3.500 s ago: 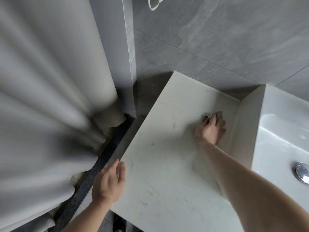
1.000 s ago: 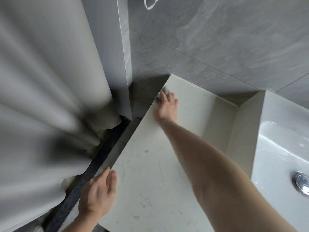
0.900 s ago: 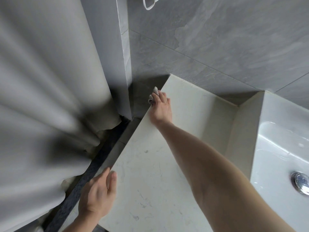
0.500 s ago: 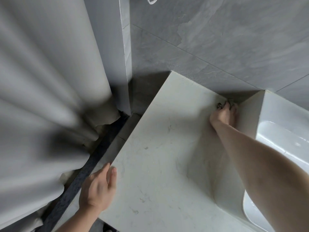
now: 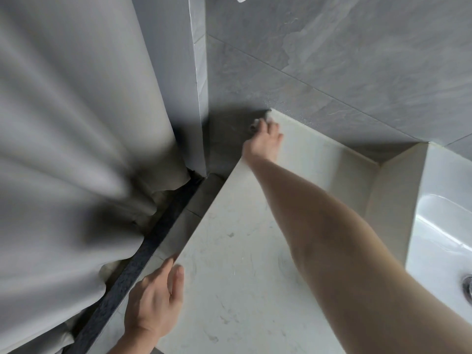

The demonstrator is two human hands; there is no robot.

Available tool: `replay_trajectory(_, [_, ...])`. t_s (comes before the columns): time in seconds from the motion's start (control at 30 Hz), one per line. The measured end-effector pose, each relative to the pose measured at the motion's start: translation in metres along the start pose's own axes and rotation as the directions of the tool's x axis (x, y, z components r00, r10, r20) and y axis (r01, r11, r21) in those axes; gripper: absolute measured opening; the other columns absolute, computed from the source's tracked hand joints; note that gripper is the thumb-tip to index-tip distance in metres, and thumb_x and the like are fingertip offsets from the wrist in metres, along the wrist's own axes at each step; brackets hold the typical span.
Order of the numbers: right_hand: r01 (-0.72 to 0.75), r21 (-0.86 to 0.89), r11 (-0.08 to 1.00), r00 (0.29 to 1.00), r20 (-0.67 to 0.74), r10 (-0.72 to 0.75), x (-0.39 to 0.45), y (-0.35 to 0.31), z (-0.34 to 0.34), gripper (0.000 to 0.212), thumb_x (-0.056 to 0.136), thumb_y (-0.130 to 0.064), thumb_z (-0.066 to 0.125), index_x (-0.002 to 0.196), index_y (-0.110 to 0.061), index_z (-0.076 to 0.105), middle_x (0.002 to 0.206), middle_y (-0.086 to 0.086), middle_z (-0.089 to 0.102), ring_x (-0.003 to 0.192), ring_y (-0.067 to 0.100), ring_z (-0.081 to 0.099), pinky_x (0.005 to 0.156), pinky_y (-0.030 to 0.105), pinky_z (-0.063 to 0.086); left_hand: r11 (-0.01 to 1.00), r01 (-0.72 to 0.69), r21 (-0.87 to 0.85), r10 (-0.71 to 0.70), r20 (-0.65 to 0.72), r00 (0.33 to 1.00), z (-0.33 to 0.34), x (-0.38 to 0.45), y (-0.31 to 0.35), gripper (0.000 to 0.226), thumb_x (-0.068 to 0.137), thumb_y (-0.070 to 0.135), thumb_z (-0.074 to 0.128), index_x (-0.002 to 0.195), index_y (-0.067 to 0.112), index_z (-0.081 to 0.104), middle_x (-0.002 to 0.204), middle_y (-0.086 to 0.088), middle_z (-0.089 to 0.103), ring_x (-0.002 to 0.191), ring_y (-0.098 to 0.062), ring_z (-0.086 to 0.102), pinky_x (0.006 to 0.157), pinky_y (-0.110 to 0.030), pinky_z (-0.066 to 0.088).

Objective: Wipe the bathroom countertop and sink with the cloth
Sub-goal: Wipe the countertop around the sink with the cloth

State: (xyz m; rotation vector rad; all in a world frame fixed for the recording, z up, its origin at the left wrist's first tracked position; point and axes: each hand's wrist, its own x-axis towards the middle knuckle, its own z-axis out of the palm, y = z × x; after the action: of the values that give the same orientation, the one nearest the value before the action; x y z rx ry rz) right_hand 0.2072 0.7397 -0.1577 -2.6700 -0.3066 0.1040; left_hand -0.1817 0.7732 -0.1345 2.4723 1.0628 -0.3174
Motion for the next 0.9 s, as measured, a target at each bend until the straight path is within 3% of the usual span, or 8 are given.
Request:
replay_trajectory(0.13, [0.323, -0.025, 0.946, 0.927, 0.211, -0.311, -0.025, -0.037, 0.015, 0.065, 0.081, 0.0, 0.049, 0.142, -0.021, 0.058, 0.151, 0.0, 0.053, 0.138, 0.02, 0.05, 0.129, 0.041, 0.01, 1.0, -0.001, 0.0, 0.001, -0.016, 1.0, -0.002, -0.001, 0.002, 0.055, 0.095, 0.056, 0.027, 0.12, 0.03, 0.07, 0.095, -0.003, 0.078, 0.081, -0.035, 0.073, 0.064, -0.038, 0.054])
replay_trajectory(0.23, [0.326, 0.172, 0.929, 0.938, 0.065, -0.341, -0.027, -0.024, 0.004, 0.074, 0.078, 0.008, 0.045, 0.146, -0.017, 0.055, 0.149, 0.002, 0.055, 0.131, 0.025, 0.055, 0.122, 0.042, 0.032, 1.0, -0.009, 0.001, 0.009, -0.014, 1.0, -0.004, -0.001, 0.004, 0.056, 0.095, 0.057, 0.026, 0.119, 0.032, 0.069, 0.096, -0.002, 0.078, 0.082, -0.035, 0.073, 0.064, -0.038, 0.055])
replay_trajectory(0.4, [0.025, 0.344, 0.938, 0.991, -0.134, 0.023, 0.005, 0.066, -0.047, 0.063, 0.09, -0.006, 0.039, 0.148, -0.026, 0.052, 0.147, -0.002, 0.057, 0.13, 0.024, 0.056, 0.116, 0.037, 0.04, 0.999, 0.015, -0.029, -0.015, -0.019, 1.0, -0.005, -0.002, 0.003, 0.061, 0.093, 0.06, 0.024, 0.128, 0.033, 0.066, 0.106, -0.003, 0.078, 0.09, -0.035, 0.073, 0.072, -0.039, 0.055])
replay_trajectory(0.5, [-0.172, 0.171, 0.97, 0.958, -0.2, 0.205, -0.005, 0.144, -0.074, 0.052, 0.092, -0.015, 0.043, 0.14, -0.025, 0.058, 0.154, -0.002, 0.049, 0.134, 0.03, 0.052, 0.112, 0.037, 0.043, 0.998, 0.028, -0.049, -0.03, -0.024, 0.999, -0.004, -0.003, 0.005, 0.064, 0.093, 0.063, 0.02, 0.132, 0.036, 0.061, 0.112, -0.004, 0.076, 0.093, -0.037, 0.072, 0.075, -0.041, 0.055])
replay_trajectory(0.6, [-0.298, 0.073, 0.952, 0.903, -0.303, 0.306, -0.032, 0.2, -0.09, 0.054, 0.091, -0.016, 0.045, 0.143, -0.013, 0.054, 0.148, 0.015, 0.051, 0.134, 0.037, 0.048, 0.116, 0.041, 0.037, 0.997, 0.033, -0.066, -0.036, -0.04, 0.999, -0.005, -0.004, 0.007, 0.053, 0.1, 0.054, 0.028, 0.134, 0.033, 0.063, 0.115, -0.007, 0.076, 0.093, -0.04, 0.072, 0.076, -0.043, 0.056])
replay_trajectory(0.7, [-0.359, 0.069, 0.931, 0.863, -0.355, 0.359, -0.034, 0.205, -0.089, 0.055, 0.09, -0.015, 0.045, 0.143, -0.004, 0.052, 0.146, 0.023, 0.049, 0.138, 0.039, 0.043, 0.117, 0.044, 0.032, 0.995, 0.056, -0.077, -0.058, -0.022, 0.998, -0.004, -0.003, 0.007, 0.047, 0.099, 0.05, 0.037, 0.133, 0.03, 0.064, 0.115, -0.009, 0.076, 0.095, -0.041, 0.071, 0.079, -0.044, 0.054])
replay_trajectory(0.8, [-0.507, 0.092, 0.857, 0.794, -0.336, 0.506, -0.012, 0.175, -0.069, 0.049, 0.096, -0.018, 0.05, 0.145, -0.011, 0.049, 0.157, 0.016, 0.041, 0.148, 0.036, 0.032, 0.118, 0.047, 0.022, 0.997, 0.047, -0.064, -0.048, -0.008, 0.999, -0.001, -0.002, 0.004, 0.056, 0.099, 0.055, 0.027, 0.13, 0.028, 0.066, 0.115, -0.006, 0.076, 0.097, -0.039, 0.072, 0.08, -0.043, 0.055])
replay_trajectory(0.9, [-0.492, 0.087, 0.866, 0.826, -0.266, 0.497, 0.007, 0.134, -0.047, 0.052, 0.097, -0.02, 0.052, 0.149, -0.017, 0.045, 0.163, 0.012, 0.034, 0.151, 0.033, 0.027, 0.117, 0.045, 0.018, 0.997, 0.042, -0.065, -0.042, 0.0, 0.999, -0.001, -0.002, 0.004, 0.062, 0.094, 0.058, 0.027, 0.126, 0.026, 0.069, 0.109, -0.007, 0.078, 0.091, -0.039, 0.073, 0.076, -0.043, 0.056])
